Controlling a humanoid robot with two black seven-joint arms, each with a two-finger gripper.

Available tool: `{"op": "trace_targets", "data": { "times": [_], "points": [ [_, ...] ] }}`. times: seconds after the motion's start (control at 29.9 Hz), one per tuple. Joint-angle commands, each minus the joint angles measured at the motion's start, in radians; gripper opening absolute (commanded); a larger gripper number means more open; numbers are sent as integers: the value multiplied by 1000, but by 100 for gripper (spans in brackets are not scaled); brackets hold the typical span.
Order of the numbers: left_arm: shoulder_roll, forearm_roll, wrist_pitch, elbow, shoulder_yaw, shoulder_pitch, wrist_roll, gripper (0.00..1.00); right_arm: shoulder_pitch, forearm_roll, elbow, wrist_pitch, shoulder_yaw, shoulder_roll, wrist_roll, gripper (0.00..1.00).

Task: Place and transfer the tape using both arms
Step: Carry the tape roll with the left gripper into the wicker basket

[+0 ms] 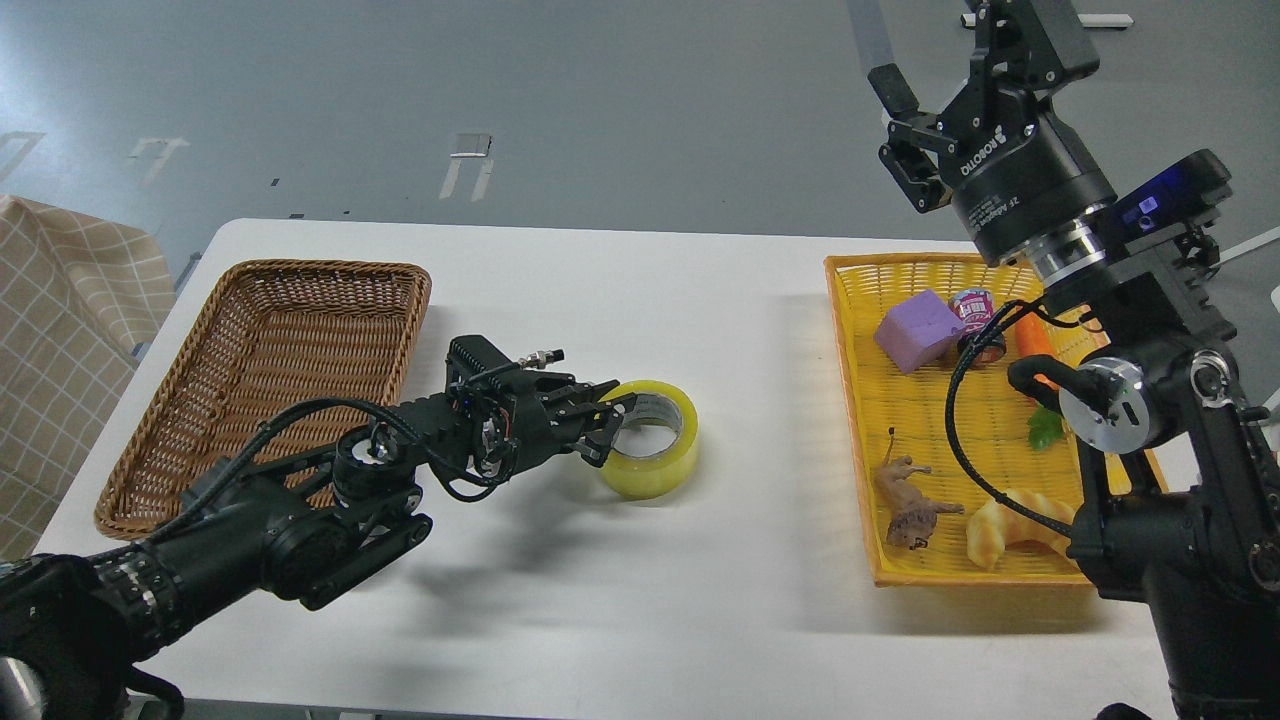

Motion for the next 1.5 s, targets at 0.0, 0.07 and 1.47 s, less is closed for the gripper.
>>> {"op": "trace_targets", "data": {
  "times": [0.0, 0.07, 1.47],
  "points": [
    [3, -11, 6, -3, -1, -24, -2, 18, 0, 0, -2, -1, 0, 0, 0, 100],
    [13, -11, 8, -8, -1, -44, -4, 18, 2, 0, -2, -1, 0, 0, 0, 100],
    [587, -215, 266, 259, 2, -12, -230, 21, 18, -9, -15, 0, -5, 0, -54, 100]
  ]
}}
